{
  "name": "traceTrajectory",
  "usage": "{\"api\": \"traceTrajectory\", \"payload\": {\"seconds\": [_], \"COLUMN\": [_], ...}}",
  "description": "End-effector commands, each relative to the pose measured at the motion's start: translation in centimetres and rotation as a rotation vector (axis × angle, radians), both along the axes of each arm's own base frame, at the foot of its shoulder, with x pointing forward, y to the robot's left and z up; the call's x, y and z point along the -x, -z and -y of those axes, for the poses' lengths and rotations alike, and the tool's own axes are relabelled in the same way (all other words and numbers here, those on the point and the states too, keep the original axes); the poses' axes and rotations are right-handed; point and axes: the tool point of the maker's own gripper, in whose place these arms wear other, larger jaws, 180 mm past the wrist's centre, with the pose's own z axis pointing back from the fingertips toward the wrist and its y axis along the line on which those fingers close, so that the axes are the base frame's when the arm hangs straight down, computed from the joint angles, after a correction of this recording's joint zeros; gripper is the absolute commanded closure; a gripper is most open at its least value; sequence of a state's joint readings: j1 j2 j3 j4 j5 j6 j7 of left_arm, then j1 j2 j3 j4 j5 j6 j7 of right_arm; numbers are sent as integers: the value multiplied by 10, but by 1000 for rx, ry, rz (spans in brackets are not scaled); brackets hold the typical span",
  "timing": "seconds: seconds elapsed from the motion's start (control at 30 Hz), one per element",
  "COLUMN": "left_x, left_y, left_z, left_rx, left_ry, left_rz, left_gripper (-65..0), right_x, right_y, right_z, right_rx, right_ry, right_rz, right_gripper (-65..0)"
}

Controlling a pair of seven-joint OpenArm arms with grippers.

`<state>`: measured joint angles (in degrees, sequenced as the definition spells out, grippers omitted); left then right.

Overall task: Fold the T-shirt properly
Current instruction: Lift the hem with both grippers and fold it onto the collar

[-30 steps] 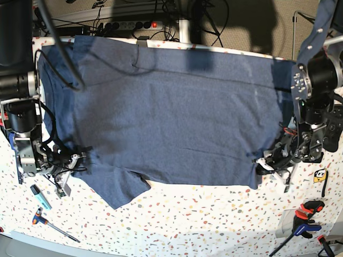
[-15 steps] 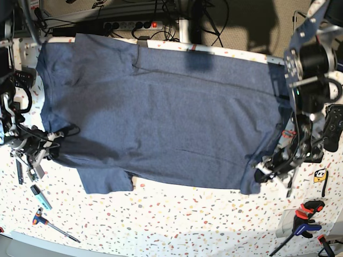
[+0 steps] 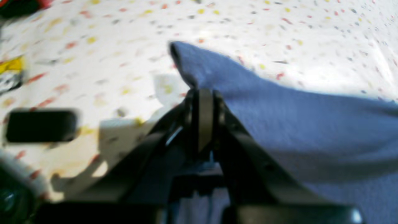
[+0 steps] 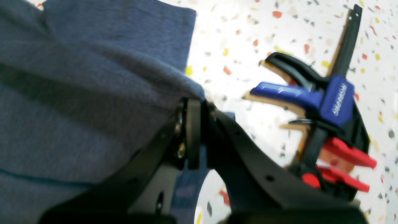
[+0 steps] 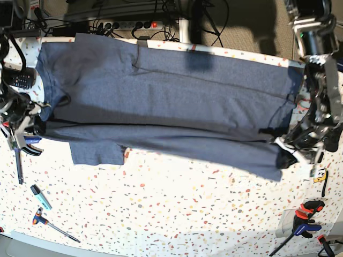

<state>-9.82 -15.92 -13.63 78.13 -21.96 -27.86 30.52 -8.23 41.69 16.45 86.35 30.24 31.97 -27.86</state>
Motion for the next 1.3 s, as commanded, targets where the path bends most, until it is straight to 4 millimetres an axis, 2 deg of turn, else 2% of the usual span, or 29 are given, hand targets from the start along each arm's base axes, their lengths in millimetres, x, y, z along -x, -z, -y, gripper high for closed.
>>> {"api": "traceTrajectory", "payload": {"seconds": [0.0,0.1,0.3,0.53,0.77,0.9,1.1,1.27], "left_x": [-6,12,42,62,79,85,84,89], "left_y": [-26,-21,8,27,39,43,32,38], "left_z": [-6,-12,-13,-18,-30,-35,-60,-59], "left_rx": [7,5,-5,-19,-37,-44,-29,-25], "left_ry": [0,11,24,24,7,-5,-79,-66], "left_rz": [76,56,-41,-100,-151,-163,-132,-178], "left_gripper": [0,0,0,0,0,0,0,0], "right_x": [-5,10,43,70,86,90,95,101], "right_y": [-21,-18,-2,25,42,41,22,27], "right_z": [4,0,-6,-5,-11,-3,30,33], "right_rx": [8,-26,-48,-12,-28,-26,10,17], "right_ry": [3,35,72,118,143,172,257,269], "right_rz": [67,80,67,22,-18,-13,32,-9], "right_gripper": [0,0,0,0,0,0,0,0]}}
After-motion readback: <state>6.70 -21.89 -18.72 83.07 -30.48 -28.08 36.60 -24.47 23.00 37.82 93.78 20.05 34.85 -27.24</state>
